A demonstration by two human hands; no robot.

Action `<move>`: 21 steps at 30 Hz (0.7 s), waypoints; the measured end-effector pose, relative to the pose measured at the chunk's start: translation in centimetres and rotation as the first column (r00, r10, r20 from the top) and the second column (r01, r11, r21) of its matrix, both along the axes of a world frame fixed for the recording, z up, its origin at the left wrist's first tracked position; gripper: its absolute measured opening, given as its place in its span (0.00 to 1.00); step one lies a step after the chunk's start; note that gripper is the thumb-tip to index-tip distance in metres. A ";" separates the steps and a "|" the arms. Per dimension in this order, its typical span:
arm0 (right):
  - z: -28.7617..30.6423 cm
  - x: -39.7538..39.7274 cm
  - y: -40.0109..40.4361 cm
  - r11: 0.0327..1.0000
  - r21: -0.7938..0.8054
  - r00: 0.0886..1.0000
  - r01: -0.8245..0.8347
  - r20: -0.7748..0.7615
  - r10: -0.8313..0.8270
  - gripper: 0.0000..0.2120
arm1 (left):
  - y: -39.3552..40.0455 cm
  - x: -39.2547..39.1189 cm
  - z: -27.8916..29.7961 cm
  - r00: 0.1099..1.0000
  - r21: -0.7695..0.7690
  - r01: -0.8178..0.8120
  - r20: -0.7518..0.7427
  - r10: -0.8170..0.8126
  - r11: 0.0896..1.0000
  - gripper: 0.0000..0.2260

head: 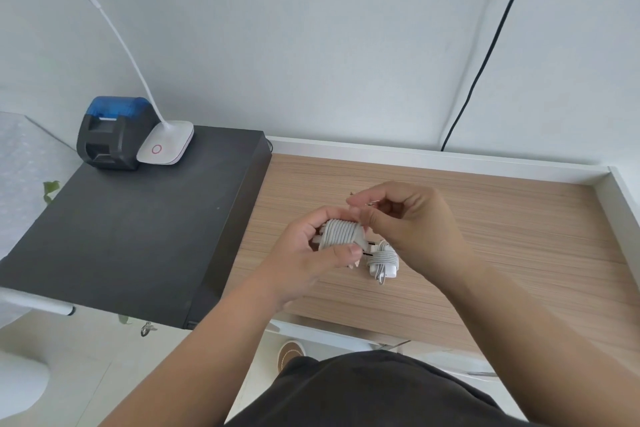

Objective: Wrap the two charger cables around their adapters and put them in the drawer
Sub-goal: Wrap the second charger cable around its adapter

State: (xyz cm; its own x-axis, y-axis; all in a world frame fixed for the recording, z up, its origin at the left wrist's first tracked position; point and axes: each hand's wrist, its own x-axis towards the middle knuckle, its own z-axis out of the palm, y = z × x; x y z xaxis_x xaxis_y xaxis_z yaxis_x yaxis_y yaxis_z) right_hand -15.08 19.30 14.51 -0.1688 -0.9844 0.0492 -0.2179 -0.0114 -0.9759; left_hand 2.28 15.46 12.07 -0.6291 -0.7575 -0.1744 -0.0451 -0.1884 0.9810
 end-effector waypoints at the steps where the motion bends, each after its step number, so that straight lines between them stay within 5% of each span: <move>1: 0.0 -0.3 0.0 1.000 0.018 1.000 -0.013 -0.007 0.013 0.05 | -0.1 0.2 -0.1 0.999 0.041 0.002 -0.040 0.000 0.999 0.18; 5: -0.1 -1.6 0.3 0.990 0.074 0.984 -0.118 -0.123 0.127 0.06 | -0.1 0.7 -0.3 0.978 0.231 -0.006 -0.203 0.054 0.973 0.18; 8: 0.0 -2.0 0.6 0.979 0.072 0.954 -0.192 -0.218 0.203 0.08 | -0.1 0.8 -0.8 0.961 0.299 0.033 -0.271 0.052 0.954 0.26; 14: 0.3 -1.1 0.5 0.983 -0.106 0.839 -0.147 -0.540 0.068 0.03 | 0.0 0.9 -1.2 0.947 0.423 -0.001 -0.292 0.138 0.906 0.32; 21: 1.3 -0.4 1.3 0.996 -0.046 0.881 -0.081 -0.470 0.050 0.02 | -0.3 1.4 -0.8 0.948 0.380 0.007 -0.298 0.115 0.925 0.31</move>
State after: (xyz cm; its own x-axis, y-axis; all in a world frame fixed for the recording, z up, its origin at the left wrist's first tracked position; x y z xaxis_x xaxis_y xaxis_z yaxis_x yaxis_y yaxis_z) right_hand -15.43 20.56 15.78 -0.0461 -0.9847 0.1680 -0.6458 -0.0989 -0.7571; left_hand 3.67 15.14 11.32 -0.6575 -0.7096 -0.2535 0.2686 -0.5350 0.8010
